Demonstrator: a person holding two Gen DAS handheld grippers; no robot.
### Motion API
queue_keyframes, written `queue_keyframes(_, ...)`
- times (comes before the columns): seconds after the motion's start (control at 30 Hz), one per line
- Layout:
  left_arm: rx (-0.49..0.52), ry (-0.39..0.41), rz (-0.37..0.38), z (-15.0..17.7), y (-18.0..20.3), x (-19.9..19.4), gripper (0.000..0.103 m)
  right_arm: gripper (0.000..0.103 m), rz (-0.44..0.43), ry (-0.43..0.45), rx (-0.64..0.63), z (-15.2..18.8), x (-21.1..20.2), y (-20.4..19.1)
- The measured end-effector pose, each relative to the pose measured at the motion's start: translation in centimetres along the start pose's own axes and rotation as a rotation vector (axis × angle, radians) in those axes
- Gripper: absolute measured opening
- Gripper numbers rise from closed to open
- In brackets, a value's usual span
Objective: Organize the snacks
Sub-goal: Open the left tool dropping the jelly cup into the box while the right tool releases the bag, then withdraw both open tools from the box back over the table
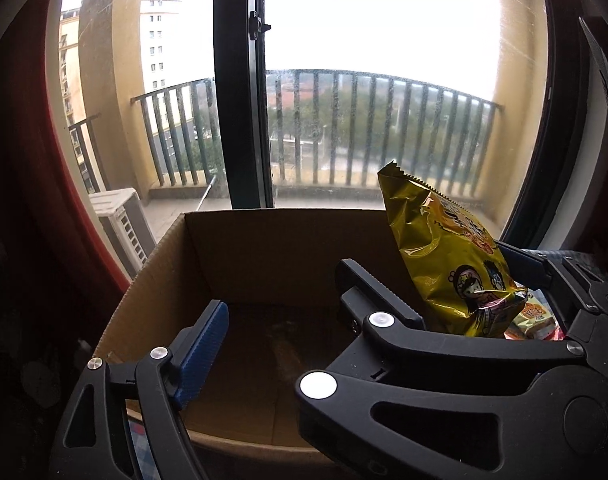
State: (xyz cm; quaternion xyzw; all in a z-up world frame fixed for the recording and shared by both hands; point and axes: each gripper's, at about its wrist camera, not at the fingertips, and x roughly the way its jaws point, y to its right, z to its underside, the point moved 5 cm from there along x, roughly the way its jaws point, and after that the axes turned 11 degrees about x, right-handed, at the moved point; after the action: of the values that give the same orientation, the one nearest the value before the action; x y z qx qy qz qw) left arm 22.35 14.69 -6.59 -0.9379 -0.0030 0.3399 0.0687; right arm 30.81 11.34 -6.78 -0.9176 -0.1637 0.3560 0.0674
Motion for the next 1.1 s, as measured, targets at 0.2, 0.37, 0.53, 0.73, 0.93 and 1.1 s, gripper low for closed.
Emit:
queue_keyframes(0.2,-0.005,0.005,0.005,-1.1,0.0,-0.8,0.084,0.101,-0.004,-0.03,0.023,0.2,-1.3,0.5)
queue_keyframes(0.37,-0.028,0.018,0.012,-1.0,0.1,-2.1,0.085,0.101,-0.001,-0.008,0.01,0.4,-3.4,0.5)
queue_keyframes(0.53,-0.08,0.013,-0.033,-0.9,-1.7,-1.5,0.086,0.101,-0.038,0.043,-0.02,0.2,-3.9,-1.0)
queue_keyframes(0.73,-0.081,-0.03,-0.089,-0.7,-3.5,0.6,0.087,0.101,-0.039,0.077,-0.083,-0.1,-1.6,-2.8)
queue_keyframes(0.93,-0.083,-0.038,-0.077,-0.7,-4.6,1.6,0.088,0.103,-0.03,0.087,-0.115,-0.4,-0.2,-3.8)
queue_keyframes(1.1,-0.065,-0.029,-0.041,-0.5,-3.7,1.3,0.088,0.103,-0.031,0.044,-0.095,-0.1,-0.1,-3.3)
